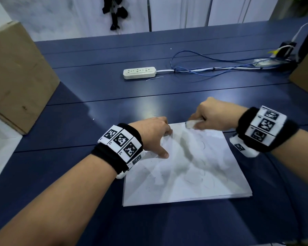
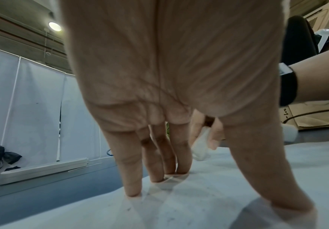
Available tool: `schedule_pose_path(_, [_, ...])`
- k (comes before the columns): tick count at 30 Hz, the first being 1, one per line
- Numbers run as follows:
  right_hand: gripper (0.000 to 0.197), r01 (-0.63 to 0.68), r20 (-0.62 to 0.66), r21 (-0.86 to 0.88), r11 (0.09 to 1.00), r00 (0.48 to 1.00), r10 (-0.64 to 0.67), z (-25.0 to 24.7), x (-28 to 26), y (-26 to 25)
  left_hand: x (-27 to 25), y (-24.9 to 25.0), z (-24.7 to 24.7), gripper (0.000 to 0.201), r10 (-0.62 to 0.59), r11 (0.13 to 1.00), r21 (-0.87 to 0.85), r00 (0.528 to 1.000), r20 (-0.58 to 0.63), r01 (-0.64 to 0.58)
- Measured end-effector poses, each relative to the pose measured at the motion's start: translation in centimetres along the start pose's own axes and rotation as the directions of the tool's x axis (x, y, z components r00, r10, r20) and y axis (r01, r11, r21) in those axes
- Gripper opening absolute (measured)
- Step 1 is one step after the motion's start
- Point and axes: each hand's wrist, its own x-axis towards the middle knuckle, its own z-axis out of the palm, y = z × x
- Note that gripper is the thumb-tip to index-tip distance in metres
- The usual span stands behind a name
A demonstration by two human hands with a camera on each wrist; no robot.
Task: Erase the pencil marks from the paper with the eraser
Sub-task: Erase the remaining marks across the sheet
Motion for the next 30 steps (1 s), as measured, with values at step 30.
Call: schedule_pose_path(30, [0.028,0.083,0.275,0.174,0.981,0.953,-0.129,0.3,-3.3,-0.3,0.3,0.2,0.3,0.071,-0.003,1.000,0.025,1.000,0.008,0.003])
